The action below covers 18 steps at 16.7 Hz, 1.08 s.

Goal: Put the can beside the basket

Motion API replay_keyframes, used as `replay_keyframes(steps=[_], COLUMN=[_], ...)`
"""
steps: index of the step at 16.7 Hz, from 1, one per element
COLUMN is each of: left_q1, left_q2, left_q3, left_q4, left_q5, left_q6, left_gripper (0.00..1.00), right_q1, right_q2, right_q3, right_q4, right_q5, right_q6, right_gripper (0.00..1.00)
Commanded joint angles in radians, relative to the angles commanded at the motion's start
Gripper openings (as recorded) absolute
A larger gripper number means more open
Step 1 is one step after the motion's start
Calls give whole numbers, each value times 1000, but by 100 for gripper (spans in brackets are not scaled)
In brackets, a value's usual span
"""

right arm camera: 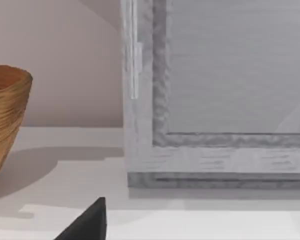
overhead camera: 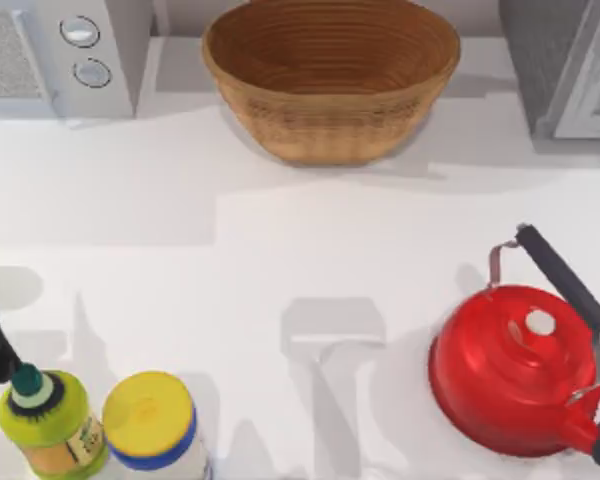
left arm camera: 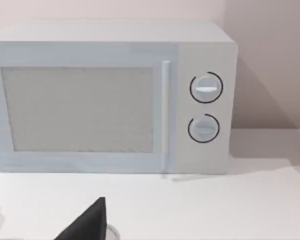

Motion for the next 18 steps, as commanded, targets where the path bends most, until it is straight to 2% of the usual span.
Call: replay_keyframes(steps=[4,8,12,18], left_q1=[-11,-65,-148,-296], left_q2=[31,219,567,1217], left_q3=[30,212,520,1076], left_q4=[-25,-163,-381,-767], left_q5=[1,2,2,2], left_q6=[6,38,89,179], left_gripper=[100,100,100,100], right_q1=[0,0,0,0], right_q2=[0,0,0,0], right_q3=[0,0,0,0], right_q4=[0,0,0,0], right_q5=[0,0,0,0], right_q6=[0,0,0,0], right_gripper=[100,100,100,100])
